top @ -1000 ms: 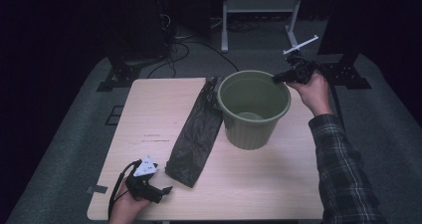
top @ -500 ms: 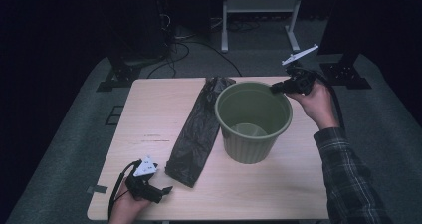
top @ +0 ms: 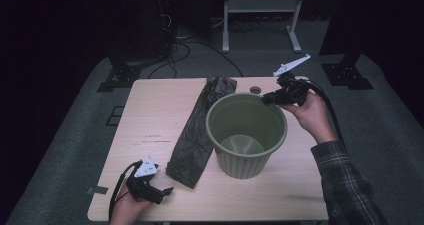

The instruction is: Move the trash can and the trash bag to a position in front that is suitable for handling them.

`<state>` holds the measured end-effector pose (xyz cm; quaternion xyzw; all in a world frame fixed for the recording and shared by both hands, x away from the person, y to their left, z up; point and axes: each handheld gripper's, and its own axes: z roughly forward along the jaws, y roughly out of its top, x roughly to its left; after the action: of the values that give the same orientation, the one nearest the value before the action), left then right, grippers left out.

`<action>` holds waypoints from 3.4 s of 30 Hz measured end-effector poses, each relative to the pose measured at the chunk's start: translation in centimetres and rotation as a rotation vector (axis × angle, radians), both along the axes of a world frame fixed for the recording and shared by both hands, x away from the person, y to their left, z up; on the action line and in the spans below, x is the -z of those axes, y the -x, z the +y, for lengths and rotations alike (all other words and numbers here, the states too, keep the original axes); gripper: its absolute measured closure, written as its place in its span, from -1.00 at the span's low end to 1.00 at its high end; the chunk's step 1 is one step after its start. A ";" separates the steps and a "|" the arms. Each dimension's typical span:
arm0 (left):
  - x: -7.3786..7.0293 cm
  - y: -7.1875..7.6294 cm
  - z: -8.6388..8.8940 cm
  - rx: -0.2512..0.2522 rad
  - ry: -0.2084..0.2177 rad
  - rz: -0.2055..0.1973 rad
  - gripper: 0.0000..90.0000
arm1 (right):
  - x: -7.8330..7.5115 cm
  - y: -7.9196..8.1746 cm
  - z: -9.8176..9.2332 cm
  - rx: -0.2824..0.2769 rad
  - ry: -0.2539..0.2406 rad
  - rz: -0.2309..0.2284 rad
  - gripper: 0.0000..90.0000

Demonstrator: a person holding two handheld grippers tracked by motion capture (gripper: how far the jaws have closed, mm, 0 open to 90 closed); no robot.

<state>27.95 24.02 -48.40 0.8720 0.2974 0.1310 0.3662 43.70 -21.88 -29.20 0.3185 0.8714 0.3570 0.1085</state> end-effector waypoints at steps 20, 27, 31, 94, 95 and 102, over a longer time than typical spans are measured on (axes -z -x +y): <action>0.0 0.0 0.0 -0.001 0.000 0.000 -1.00 | 0.0 1.1 0.7 0.002 -0.060 -0.046 -0.20; 0.0 0.0 0.0 -0.001 0.000 0.000 -1.00 | -0.7 2.6 -1.6 0.048 -0.126 -0.091 -0.67; 0.0 0.0 0.0 0.000 -0.002 0.001 -1.00 | -0.9 4.0 -3.2 0.061 -0.144 -0.104 -0.75; -4.3 -0.2 -1.6 0.004 0.133 -0.017 -1.00 | 19.5 14.6 -11.3 0.246 -0.018 -0.058 -0.79; -4.5 -0.5 -1.9 0.000 0.134 -0.020 -1.00 | 19.5 14.6 -11.3 0.246 -0.018 -0.057 -0.79; -5.0 -2.7 -3.9 0.006 0.112 -0.008 -1.00 | 19.5 14.6 -11.3 0.245 -0.018 -0.058 -0.79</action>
<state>30.69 20.16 -43.37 0.8505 0.3003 0.1167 0.4158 29.13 -33.21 -48.74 0.4130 0.8193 0.3578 0.1734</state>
